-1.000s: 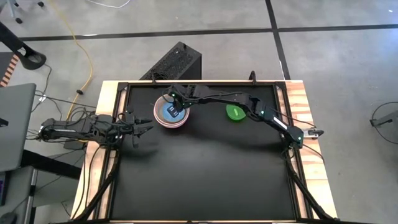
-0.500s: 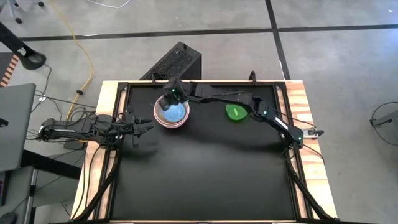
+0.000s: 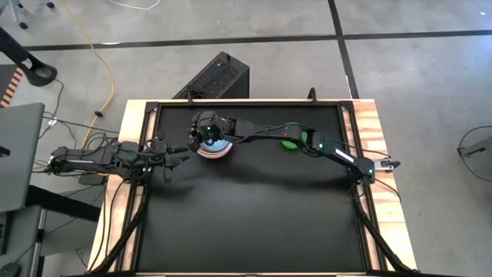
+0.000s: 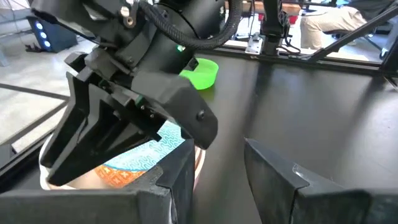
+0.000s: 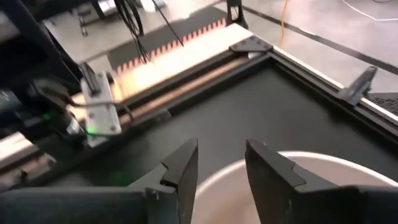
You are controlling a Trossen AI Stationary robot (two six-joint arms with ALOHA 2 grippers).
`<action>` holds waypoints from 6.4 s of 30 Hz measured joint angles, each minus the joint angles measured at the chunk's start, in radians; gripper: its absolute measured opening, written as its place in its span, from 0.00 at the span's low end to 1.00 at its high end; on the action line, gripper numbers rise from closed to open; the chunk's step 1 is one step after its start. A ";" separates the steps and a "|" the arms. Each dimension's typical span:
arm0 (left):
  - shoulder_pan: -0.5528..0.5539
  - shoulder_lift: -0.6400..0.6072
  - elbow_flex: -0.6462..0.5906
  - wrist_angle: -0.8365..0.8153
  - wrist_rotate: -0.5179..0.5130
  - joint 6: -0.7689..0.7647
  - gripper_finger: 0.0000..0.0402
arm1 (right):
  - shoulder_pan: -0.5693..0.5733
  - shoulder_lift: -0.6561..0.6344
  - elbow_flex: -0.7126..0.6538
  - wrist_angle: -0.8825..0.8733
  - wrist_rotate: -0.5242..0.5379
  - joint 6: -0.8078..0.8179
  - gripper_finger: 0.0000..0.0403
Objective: Nest bowls inside each other
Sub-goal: Adjust the stacked bowls on the table, then stack the green bowl on top of the blue bowl
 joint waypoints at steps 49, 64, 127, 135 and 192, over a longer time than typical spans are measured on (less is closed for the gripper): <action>0.000 0.000 0.000 -0.001 0.009 0.002 0.32 | -0.034 -0.088 0.000 -0.266 0.254 -0.062 0.38; 0.000 0.000 0.000 -0.001 0.001 0.002 0.32 | -0.089 -0.036 0.000 -0.242 0.236 0.049 0.30; 0.000 0.000 0.000 -0.032 0.019 -0.026 0.32 | -0.380 -1.033 -1.298 -0.675 0.017 0.396 0.67; 0.000 0.000 0.000 -0.066 0.020 -0.035 0.32 | -0.407 -1.033 -1.394 -0.563 0.009 0.407 0.68; -0.001 -0.219 -0.249 0.424 0.198 0.048 0.32 | -0.062 -0.347 -0.189 -0.536 0.010 0.300 0.00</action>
